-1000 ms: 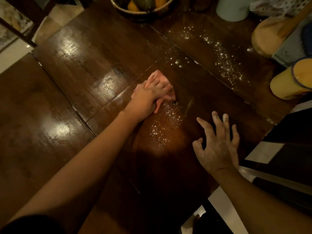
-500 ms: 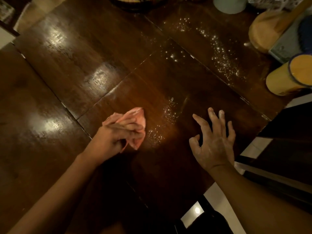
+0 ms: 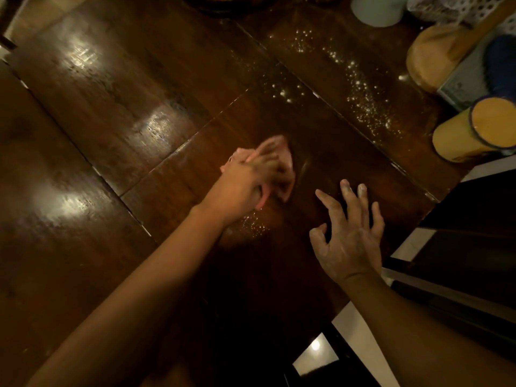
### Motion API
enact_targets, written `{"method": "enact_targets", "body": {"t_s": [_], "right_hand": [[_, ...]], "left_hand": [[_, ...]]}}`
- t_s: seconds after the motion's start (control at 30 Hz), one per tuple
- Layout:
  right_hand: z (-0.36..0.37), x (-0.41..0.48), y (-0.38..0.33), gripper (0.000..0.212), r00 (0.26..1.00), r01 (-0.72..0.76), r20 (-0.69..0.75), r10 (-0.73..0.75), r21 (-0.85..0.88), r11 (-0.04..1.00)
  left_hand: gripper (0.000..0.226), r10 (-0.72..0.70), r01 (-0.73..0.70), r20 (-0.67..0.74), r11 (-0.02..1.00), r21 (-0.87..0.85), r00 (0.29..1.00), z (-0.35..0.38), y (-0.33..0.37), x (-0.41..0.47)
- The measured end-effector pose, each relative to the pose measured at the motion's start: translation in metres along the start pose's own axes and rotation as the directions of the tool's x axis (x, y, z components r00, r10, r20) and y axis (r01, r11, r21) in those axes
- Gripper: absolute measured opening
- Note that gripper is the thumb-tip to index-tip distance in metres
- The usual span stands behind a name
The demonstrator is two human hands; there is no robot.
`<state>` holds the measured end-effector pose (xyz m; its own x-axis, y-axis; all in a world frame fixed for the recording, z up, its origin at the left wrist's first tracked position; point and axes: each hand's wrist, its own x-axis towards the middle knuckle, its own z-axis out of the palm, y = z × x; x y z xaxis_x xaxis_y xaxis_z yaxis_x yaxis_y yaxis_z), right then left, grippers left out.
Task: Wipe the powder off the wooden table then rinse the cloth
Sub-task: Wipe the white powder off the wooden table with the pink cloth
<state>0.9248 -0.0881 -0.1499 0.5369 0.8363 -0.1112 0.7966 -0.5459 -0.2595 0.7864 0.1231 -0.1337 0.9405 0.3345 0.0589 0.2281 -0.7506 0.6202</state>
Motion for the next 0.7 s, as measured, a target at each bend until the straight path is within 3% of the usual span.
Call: {"method": "enact_targets", "body": {"t_s": [0.07, 0.13, 0.2, 0.27, 0.37, 0.43, 0.5, 0.57, 0.63, 0.7], "right_hand": [[0.0, 0.0, 0.0, 0.066, 1.0, 0.002, 0.004, -0.002, -0.004, 1.0], [0.0, 0.001, 0.0, 0.066, 1.0, 0.002, 0.011, -0.002, -0.007, 1.0], [0.0, 0.001, 0.0, 0.066, 1.0, 0.0, 0.01, 0.0, -0.007, 1.0], [0.0, 0.0, -0.001, 0.066, 1.0, -0.005, 0.003, 0.005, -0.009, 1.0], [0.0, 0.0, -0.001, 0.066, 1.0, -0.002, -0.002, 0.002, -0.02, 1.0], [0.0, 0.0, -0.001, 0.066, 1.0, 0.001, 0.001, -0.001, -0.02, 1.0], [0.001, 0.0, -0.001, 0.066, 1.0, 0.003, 0.002, -0.003, -0.011, 1.0], [0.001, 0.001, -0.001, 0.065, 1.0, -0.002, 0.001, 0.002, 0.003, 1.0], [0.001, 0.001, -0.001, 0.065, 1.0, -0.005, 0.008, 0.005, 0.011, 1.0], [0.0, 0.001, -0.001, 0.065, 1.0, -0.01, 0.013, 0.01, 0.015, 1.0]], "left_hand": [[0.042, 0.011, -0.012, -0.025, 0.999, -0.043, 1.0, -0.012, -0.02, -0.025], [0.045, -0.162, 0.154, -0.109, 0.985, -0.079, 0.981, -0.022, -0.039, -0.033], [0.047, -0.347, 0.352, -0.233, 0.936, -0.022, 0.908, -0.024, -0.038, -0.019], [0.049, -0.421, 0.445, -0.253, 0.894, 0.046, 0.871, -0.012, -0.025, 0.008], [0.052, -0.205, 0.209, -0.05, 0.973, 0.097, 0.977, 0.014, -0.001, 0.027], [0.049, -0.056, 0.049, 0.101, 0.996, 0.07, 0.993, 0.022, 0.005, 0.017], [0.045, 0.05, -0.047, 0.16, 0.999, -0.023, 0.986, 0.008, 0.004, 0.004], [0.034, 0.068, -0.067, -0.002, 0.993, -0.099, 0.998, -0.007, -0.007, -0.002], [0.035, -0.177, 0.164, -0.216, 0.984, -0.076, 0.96, -0.017, -0.024, 0.002], [0.04, -0.386, 0.411, -0.33, 0.912, 0.006, 0.861, -0.016, -0.023, 0.021]]}}
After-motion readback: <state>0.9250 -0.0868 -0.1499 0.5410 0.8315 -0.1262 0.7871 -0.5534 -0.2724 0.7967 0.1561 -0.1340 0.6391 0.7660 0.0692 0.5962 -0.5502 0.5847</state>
